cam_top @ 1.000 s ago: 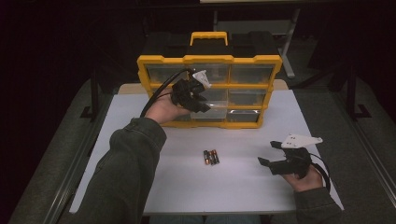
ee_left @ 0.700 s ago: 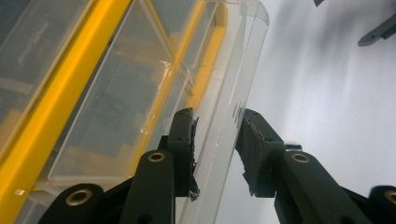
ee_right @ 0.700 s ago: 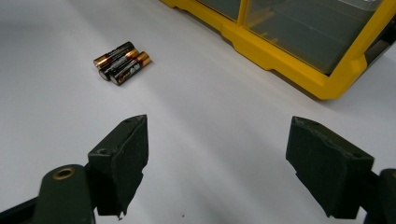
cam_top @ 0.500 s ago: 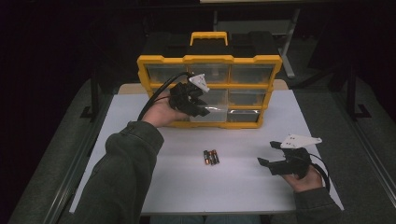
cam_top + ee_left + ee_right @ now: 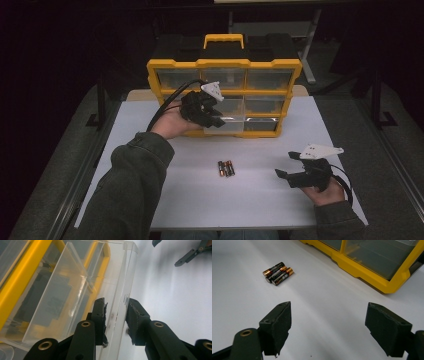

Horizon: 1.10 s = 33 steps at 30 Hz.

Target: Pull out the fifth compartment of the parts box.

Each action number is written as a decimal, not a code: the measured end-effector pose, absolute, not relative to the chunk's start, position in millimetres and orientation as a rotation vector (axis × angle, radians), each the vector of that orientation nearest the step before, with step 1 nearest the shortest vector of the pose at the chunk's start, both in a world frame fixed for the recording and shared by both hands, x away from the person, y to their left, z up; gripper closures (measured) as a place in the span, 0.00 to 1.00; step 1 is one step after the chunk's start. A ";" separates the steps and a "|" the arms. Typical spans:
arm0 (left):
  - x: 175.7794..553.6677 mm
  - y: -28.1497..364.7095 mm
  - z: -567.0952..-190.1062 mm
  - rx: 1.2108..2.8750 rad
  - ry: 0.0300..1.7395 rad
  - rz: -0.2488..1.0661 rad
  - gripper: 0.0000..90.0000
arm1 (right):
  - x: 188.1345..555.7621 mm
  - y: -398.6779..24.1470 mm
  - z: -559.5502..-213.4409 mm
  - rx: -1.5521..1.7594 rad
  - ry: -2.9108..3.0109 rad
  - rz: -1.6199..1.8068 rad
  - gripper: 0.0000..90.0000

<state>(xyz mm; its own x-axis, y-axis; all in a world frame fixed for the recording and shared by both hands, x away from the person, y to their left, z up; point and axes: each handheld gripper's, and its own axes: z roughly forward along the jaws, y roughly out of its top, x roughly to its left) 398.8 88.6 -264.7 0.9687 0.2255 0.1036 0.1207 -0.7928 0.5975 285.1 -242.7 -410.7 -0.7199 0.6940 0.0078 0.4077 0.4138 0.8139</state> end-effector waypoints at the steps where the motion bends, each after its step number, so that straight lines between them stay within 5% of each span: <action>1: 398.4 88.9 -264.6 2.492 0.237 0.225 0.77 | 285.1 -242.7 -410.6 0.951 2.343 1.211 0.22; 20: 393.5 90.5 -270.4 2.488 0.219 0.210 0.77 | 284.6 -240.9 -411.0 0.956 2.342 1.214 0.22; 33: 384.3 99.0 -256.7 2.418 0.212 0.216 0.62 | 286.6 -240.9 -412.5 0.971 2.344 1.201 0.22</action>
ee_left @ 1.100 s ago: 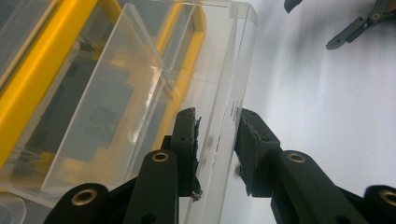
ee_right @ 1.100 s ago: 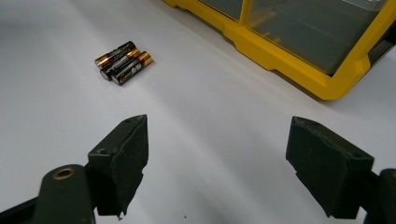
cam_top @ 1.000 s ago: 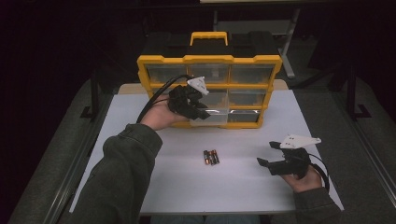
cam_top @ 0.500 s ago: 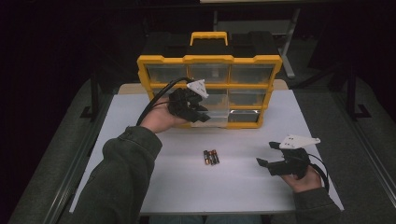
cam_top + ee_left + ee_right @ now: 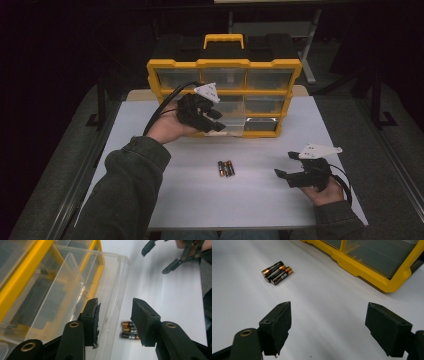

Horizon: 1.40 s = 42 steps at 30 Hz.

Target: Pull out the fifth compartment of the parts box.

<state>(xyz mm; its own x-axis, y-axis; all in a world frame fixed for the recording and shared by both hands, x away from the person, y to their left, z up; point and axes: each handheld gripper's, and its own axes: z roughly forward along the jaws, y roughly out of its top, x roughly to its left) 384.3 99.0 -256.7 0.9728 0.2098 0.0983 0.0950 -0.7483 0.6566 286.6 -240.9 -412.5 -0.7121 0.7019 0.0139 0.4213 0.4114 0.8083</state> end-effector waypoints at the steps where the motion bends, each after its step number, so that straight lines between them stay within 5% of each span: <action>1: 382.9 100.2 -254.9 2.412 0.216 0.214 0.62 | 286.7 -241.0 -412.7 0.973 2.345 1.200 0.22; 18: 361.8 132.4 -240.5 2.319 0.241 0.215 0.61 | 288.1 -243.3 -417.4 1.030 2.355 1.183 0.22; 42: 330.1 188.7 -272.4 2.284 0.355 0.237 0.53 | 284.5 -241.2 -414.7 1.024 2.346 1.171 0.22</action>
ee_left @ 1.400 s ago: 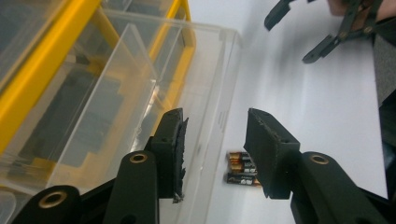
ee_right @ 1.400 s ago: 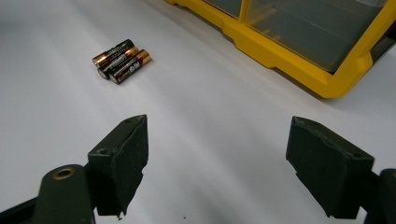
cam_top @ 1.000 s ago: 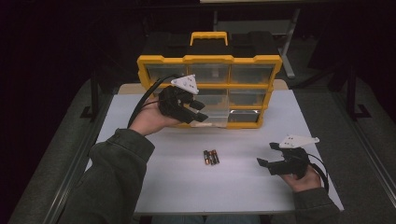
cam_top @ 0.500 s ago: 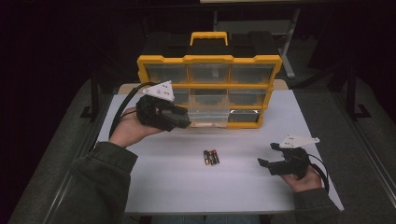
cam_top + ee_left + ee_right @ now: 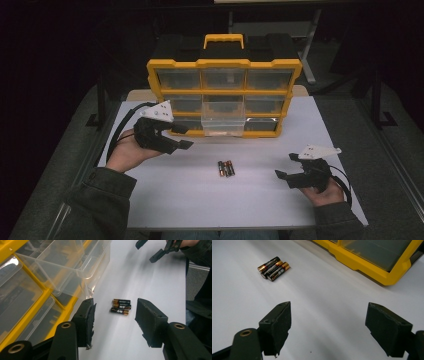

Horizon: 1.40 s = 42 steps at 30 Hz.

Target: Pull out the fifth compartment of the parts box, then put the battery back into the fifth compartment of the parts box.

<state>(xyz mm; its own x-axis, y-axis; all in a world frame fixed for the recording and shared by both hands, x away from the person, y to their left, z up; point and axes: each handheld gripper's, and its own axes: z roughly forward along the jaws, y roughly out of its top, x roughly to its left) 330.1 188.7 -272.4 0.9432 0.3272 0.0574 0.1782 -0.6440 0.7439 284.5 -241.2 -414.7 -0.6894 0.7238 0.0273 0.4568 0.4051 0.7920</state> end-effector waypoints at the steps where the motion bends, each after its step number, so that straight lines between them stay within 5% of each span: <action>1: 329.1 189.7 -272.7 2.280 0.354 0.241 0.53 | 284.6 -241.6 -414.7 1.027 2.345 1.179 0.22; 42: 295.1 247.4 -353.6 2.157 0.639 0.329 0.29 | 286.8 -240.8 -409.1 1.071 2.373 1.225 0.25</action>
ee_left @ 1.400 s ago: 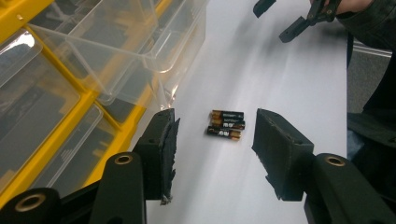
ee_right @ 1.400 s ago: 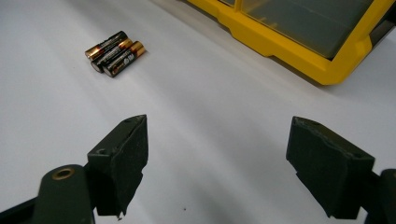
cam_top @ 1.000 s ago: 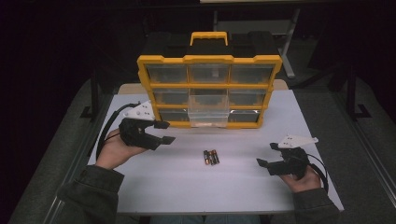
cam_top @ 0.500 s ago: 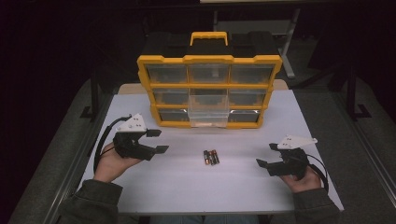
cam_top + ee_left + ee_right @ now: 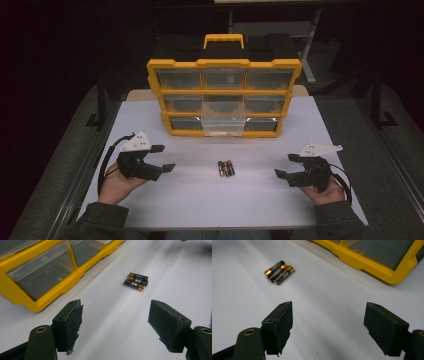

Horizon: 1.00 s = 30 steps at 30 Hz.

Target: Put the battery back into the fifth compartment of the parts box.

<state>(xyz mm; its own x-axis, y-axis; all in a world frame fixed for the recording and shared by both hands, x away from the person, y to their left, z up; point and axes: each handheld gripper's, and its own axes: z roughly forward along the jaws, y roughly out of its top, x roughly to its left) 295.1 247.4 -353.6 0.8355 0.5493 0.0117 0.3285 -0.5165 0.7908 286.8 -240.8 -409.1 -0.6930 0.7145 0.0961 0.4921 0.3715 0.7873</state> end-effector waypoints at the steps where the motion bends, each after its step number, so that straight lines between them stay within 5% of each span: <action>1: 293.4 249.9 -356.0 2.168 0.641 0.346 0.29 | 287.9 -237.8 -404.2 1.063 2.388 1.233 0.25; 15: 287.9 258.5 -375.5 2.177 0.663 0.411 0.28 | 300.8 -192.1 -370.6 0.974 2.510 1.170 0.31; 30: 284.9 260.7 -387.1 2.165 0.689 0.418 0.28 | 334.1 -129.7 -402.7 1.029 2.624 1.073 0.49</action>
<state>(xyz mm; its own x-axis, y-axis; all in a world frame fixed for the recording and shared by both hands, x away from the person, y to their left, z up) 284.9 260.7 -387.1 0.7964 0.6014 0.0637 0.3341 -0.5253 0.7826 334.1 -129.7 -402.7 -0.7602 0.6360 0.1325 0.5466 0.5161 0.6594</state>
